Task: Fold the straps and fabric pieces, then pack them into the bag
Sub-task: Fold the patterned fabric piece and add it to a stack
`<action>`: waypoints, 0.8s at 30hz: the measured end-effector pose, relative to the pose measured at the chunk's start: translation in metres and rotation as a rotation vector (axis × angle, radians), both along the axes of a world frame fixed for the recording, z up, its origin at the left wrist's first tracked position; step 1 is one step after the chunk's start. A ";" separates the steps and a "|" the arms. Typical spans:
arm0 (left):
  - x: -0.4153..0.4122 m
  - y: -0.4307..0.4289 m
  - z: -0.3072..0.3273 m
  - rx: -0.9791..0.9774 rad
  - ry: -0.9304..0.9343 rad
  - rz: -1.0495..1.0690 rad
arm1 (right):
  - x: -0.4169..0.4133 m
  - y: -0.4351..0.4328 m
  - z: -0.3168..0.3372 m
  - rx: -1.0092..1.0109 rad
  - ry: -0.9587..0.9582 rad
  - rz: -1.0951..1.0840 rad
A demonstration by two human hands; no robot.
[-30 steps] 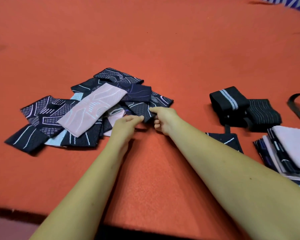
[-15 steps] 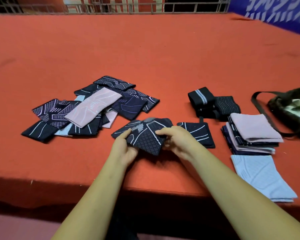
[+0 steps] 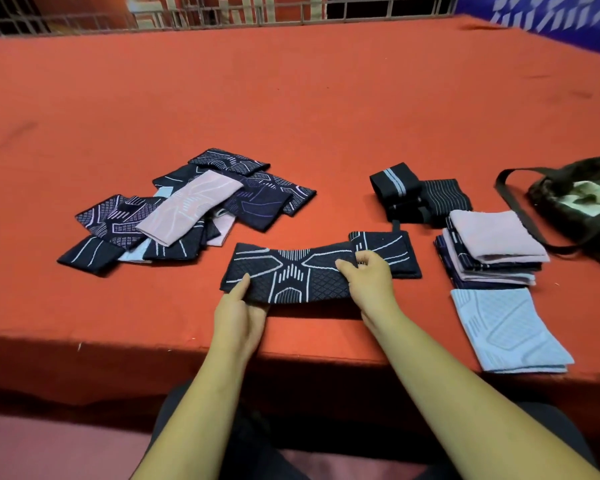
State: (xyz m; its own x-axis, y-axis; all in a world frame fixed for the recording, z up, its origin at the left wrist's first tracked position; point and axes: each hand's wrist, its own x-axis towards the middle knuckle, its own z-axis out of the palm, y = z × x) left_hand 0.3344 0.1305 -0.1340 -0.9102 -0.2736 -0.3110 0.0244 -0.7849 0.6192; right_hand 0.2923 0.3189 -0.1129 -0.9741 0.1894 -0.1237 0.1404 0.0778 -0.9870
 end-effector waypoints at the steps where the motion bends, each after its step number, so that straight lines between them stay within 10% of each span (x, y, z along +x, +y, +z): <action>1: 0.002 -0.001 -0.002 -0.132 -0.010 0.008 | 0.001 0.002 -0.002 0.062 -0.005 -0.004; 5: 0.012 0.007 0.006 -0.914 -0.010 -0.035 | 0.017 0.009 -0.018 0.212 0.053 0.085; 14: 0.011 0.037 0.015 -1.385 0.310 -0.473 | 0.018 0.015 -0.020 0.115 0.059 0.080; 24: 0.008 0.030 -0.007 -1.171 0.184 -0.126 | 0.019 0.010 -0.023 0.325 0.071 0.141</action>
State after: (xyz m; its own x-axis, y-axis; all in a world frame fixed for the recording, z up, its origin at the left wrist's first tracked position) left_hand 0.3424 0.1608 -0.1415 -0.9557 -0.2096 0.2064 0.1512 0.2521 0.9558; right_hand 0.3116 0.3294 -0.1355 -0.9974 0.0707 -0.0104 0.0381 0.4029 -0.9145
